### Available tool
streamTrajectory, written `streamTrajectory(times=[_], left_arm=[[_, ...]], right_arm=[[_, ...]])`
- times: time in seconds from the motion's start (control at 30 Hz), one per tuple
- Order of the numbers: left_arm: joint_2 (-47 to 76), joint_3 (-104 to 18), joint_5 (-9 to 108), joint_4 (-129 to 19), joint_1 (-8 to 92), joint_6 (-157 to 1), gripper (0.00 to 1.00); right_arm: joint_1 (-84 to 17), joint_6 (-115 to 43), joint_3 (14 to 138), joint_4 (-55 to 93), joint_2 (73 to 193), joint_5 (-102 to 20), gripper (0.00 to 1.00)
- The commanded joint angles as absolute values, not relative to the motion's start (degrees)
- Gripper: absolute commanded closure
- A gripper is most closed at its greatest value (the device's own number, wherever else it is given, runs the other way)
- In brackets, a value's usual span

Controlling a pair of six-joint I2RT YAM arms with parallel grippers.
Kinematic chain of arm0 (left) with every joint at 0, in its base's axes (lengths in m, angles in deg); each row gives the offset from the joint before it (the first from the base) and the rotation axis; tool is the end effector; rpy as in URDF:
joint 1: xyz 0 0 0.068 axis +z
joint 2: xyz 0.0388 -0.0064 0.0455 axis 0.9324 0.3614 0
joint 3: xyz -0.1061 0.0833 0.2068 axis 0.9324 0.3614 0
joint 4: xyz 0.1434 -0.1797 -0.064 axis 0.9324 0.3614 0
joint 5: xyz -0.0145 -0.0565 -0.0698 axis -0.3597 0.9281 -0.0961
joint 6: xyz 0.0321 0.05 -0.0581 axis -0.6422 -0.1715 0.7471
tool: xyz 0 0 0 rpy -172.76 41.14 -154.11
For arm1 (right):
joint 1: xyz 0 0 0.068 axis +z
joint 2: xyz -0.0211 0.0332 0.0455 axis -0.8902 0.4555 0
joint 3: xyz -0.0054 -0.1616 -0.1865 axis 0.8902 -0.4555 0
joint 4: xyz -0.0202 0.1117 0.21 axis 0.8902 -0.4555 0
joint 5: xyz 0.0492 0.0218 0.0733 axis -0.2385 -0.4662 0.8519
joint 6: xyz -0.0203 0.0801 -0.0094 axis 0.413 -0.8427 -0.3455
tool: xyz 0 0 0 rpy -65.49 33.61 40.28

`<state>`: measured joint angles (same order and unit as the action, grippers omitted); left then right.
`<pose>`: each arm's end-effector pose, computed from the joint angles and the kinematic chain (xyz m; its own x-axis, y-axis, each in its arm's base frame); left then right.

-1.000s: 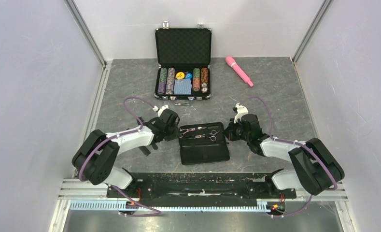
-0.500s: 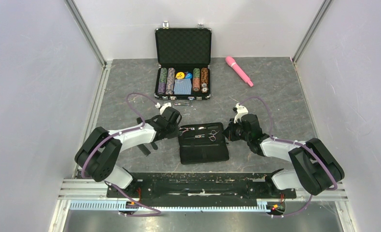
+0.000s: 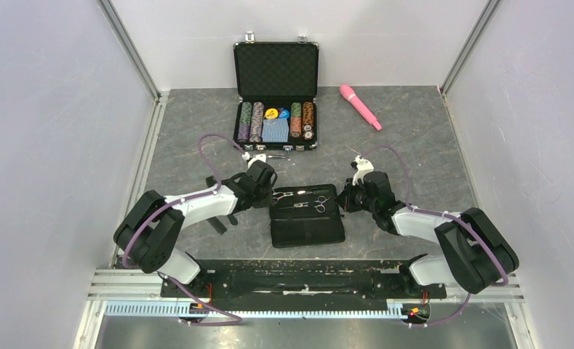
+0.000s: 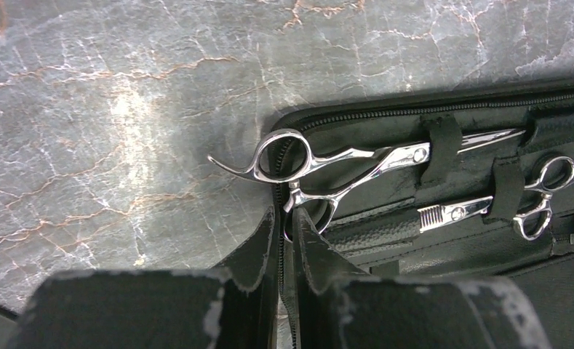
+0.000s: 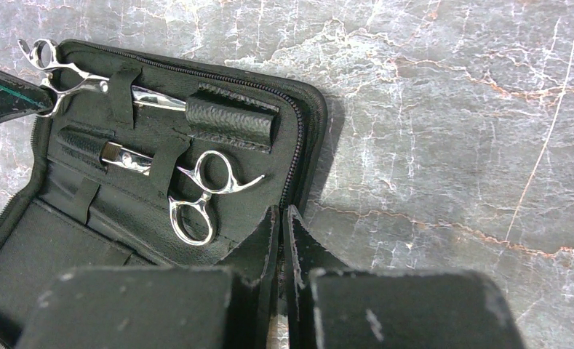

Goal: Sort the hair-cutting tools

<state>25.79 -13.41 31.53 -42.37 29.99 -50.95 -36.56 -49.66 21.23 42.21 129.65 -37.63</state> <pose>0.2342 -0.1726 0.1222 -0.8330 -0.1247 -0.5391 0.0216 0.9662 -0.2569 0.2268 0.1280 0.1107 -0.6798 0.0488 -0.7318 -0.3612 0.8462 0.3919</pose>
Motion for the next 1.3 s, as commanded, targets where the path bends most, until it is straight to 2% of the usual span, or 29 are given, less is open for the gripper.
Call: streamTrajectory(times=[0.0,0.47,0.6,0.83,1.27], left_arm=[[26.2,-16.3,32.9,-43.4,28.3,-54.8,0.88],[30.0,-20.9,35.5,-42.9,25.0,-55.9,0.86],[31.4,-22.0,35.3,-42.9,24.4,-55.0,0.80],[33.0,-23.5,33.4,-42.0,24.2,-54.5,0.77],[35.5,-25.9,29.4,-42.6,24.2,-55.2,0.78]], right_arm=[[-36.5,-50.3,21.3,46.5,130.0,-35.9,1.00],[-36.5,-50.8,21.3,47.2,130.2,-35.1,1.00],[-36.5,-50.8,21.3,47.3,130.4,-34.9,1.00],[-36.5,-51.0,21.3,47.5,130.6,-34.7,1.00],[-36.6,-51.2,21.1,47.8,130.8,-34.4,1.00]])
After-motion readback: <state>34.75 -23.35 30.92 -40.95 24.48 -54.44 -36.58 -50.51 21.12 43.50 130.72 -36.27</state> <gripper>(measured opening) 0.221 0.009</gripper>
